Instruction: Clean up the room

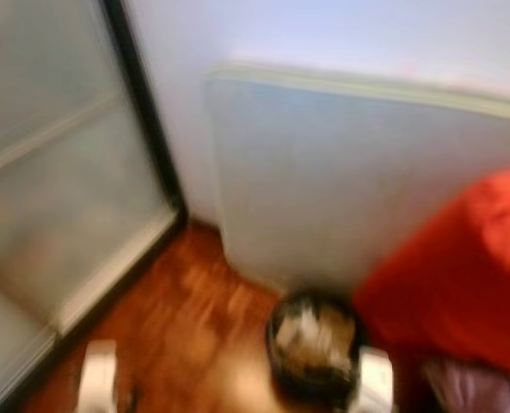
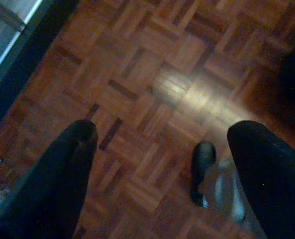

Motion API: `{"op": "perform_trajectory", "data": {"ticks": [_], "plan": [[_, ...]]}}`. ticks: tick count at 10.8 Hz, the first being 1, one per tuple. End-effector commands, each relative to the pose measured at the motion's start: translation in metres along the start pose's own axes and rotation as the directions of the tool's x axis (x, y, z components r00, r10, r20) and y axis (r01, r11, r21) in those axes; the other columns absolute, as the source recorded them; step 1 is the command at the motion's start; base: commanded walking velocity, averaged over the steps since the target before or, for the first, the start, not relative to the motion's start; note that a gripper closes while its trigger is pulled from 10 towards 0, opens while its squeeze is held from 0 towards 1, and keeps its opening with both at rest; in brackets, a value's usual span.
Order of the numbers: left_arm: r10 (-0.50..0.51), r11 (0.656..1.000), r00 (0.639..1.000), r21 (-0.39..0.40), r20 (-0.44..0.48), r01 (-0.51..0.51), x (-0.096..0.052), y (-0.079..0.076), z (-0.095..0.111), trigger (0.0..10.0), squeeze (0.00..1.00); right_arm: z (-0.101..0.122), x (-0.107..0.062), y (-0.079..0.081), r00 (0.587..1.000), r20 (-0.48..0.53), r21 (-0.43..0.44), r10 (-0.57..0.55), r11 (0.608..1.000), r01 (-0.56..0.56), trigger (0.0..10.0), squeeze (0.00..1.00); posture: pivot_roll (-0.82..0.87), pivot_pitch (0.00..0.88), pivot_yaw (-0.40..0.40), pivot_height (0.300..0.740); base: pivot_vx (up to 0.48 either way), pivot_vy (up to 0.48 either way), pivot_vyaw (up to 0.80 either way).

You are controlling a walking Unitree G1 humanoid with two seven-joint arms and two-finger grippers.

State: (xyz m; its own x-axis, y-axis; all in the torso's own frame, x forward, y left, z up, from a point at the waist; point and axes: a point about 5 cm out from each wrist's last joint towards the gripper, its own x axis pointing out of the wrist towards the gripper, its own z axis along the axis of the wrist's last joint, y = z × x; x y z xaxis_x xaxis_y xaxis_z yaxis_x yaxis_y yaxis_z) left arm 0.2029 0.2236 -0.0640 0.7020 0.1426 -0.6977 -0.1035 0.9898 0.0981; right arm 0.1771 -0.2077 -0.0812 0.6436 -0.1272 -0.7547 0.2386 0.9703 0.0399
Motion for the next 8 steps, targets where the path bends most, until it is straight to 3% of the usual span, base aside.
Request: {"op": "perform_trajectory", "data": {"ticks": [1, 7, 8], "plan": [[0.005, 1.000, 1.000, -0.010, -0.008, -0.005, -0.0007, -0.0010, -0.0030, 10.0, 0.00, -0.0019, -0.0007, -0.0021, 1.000, -0.006, -0.009, -0.002, 1.000, 0.002, 10.0, 0.00, 0.20, 0.047, -0.017, 0.740, 0.000, 0.000, 0.00], [-0.004, 1.000, 1.000, -0.011, -0.027, 0.004, -0.0030, -0.0030, -0.0110, 10.0, 0.00, 0.0009, -0.0001, -0.0043, 1.000, -0.003, -0.012, -0.002, 1.000, 0.002, 10.0, 0.00, 0.17, 0.043, -0.016, 0.740, 0.000, 0.000, 0.00], [-0.012, 1.000, 1.000, -0.003, -0.026, 0.012, -0.0028, -0.0038, -0.0103, 10.0, 0.00, -0.0013, -0.0003, -0.0022, 1.000, -0.015, -0.014, 0.004, 1.000, -0.004, 10.0, 0.00, 0.16, 0.039, -0.011, 0.740, 0.000, 0.000, -0.78]]}}
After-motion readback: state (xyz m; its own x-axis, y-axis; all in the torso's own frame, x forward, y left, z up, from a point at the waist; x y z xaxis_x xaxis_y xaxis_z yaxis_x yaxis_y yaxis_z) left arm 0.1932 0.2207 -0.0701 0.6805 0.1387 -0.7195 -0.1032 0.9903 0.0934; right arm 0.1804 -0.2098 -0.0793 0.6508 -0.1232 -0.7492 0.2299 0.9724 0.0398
